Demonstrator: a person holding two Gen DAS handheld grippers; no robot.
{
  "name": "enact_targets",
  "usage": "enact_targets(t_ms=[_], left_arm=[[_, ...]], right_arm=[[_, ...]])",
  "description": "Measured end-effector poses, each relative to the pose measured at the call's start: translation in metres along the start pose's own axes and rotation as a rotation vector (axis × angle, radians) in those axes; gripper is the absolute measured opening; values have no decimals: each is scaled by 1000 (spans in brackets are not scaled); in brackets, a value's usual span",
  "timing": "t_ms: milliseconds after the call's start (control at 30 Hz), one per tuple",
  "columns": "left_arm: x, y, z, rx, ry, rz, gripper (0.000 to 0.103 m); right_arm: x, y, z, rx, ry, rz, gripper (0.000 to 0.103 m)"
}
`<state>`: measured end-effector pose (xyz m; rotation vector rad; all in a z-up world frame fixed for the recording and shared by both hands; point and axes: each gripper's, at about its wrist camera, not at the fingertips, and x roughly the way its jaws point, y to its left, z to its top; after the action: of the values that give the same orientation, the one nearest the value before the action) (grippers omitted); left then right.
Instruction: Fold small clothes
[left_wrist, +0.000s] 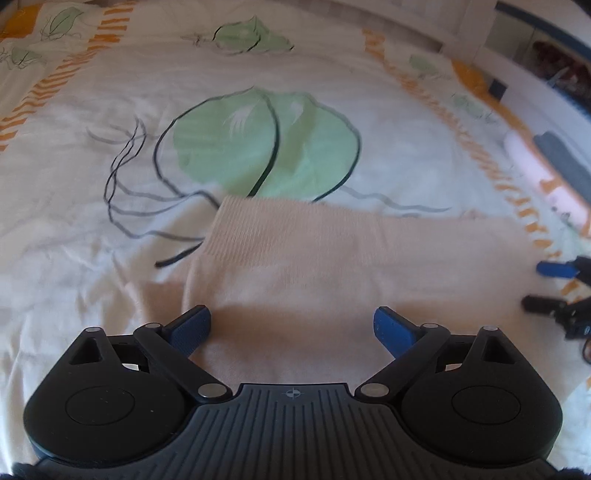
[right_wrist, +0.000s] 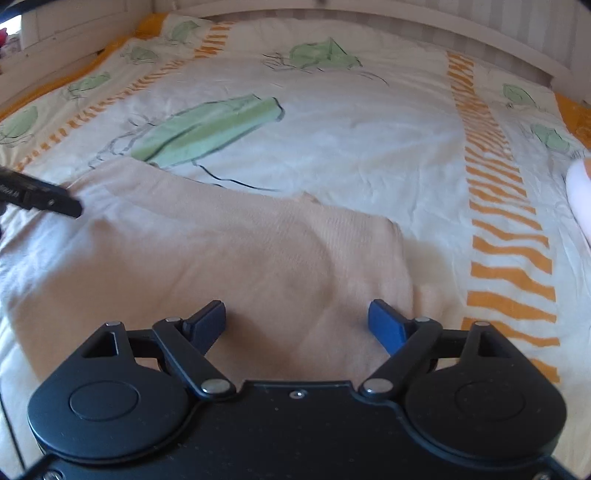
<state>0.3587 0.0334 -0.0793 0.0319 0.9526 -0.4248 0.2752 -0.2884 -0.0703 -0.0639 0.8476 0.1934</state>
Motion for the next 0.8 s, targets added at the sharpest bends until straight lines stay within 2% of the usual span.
enact_targets(t_ms=[100,200,367,467,567,633,733,800], left_arm=[[1,4,-3,17,10,20,96],[-2,4,-2,72,31,98,96],[-16,23,1,-16,17,90,96],[-23,27,5,-24,5,113,96],[-24,27,3,-25,28,71,96],[-22,26,0,-16,57,52,96],[-14,28,-6,6,121,82,96],[-6,34,-12,5,167,98,99]], right_arm=[[3,-15,0,47,-9,-11,86],[0,-21,1,73,-17,-41,89],[-12,-41,0,205,-23,3,89],[-18,-58,2,308,-25,53,91],[-16,-72,0,396,17,132,94],[-13,-77,-4,441,54,192,95],[-6,-86,-12,523,108,270,97],[-5,-93,-15,572,116,290,97]])
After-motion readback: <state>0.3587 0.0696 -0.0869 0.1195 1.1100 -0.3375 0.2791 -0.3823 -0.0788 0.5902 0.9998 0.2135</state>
